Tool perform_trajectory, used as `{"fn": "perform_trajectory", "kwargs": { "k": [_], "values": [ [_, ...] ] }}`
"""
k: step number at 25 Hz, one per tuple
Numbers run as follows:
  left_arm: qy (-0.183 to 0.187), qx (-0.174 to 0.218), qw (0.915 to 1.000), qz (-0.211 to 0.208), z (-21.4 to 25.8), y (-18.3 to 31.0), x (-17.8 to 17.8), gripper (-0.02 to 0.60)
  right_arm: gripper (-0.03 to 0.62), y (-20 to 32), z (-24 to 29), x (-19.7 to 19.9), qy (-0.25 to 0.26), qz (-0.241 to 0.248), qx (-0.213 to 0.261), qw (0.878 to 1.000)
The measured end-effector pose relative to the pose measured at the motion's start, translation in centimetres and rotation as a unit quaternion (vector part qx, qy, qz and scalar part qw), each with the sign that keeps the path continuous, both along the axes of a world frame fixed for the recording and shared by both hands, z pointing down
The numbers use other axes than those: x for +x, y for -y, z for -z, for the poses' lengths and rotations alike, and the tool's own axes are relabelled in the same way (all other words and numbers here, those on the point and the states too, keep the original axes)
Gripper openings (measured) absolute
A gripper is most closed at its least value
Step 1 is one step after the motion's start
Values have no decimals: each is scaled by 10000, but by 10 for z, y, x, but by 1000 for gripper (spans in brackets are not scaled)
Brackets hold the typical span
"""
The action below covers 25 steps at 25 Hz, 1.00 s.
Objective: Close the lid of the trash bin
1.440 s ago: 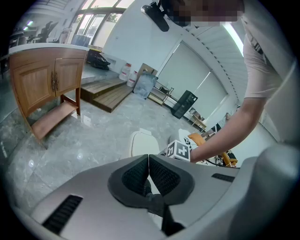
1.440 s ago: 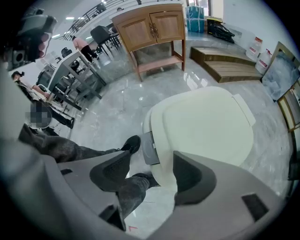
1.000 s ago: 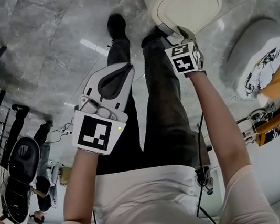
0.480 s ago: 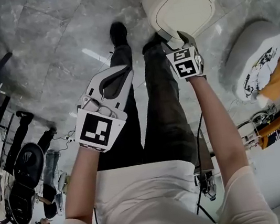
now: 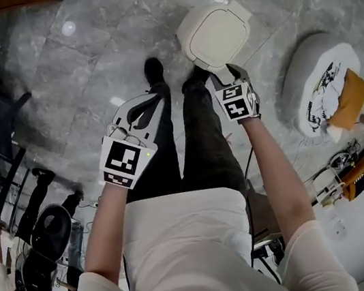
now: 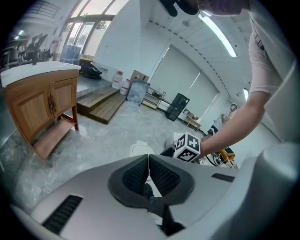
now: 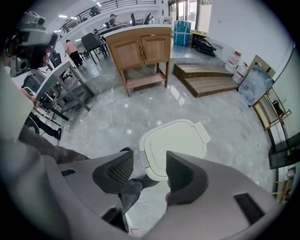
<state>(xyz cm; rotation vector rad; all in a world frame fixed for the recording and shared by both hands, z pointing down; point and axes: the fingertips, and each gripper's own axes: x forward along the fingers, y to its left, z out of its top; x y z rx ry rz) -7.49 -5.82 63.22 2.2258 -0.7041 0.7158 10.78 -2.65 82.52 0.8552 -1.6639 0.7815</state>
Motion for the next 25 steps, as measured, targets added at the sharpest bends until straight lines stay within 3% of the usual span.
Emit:
{"fn": "perform_trajectory", "kwargs": {
  "k": [14,25],
  "values": [
    [-173,88,9994,-293,72,-14,-18,18,69,-5,150,20,20,-948,862,9918],
    [-278,472,9963,-657,117,-13,-6,18,31,-33,242,36,214,-1334,1598,9779]
  ]
}}
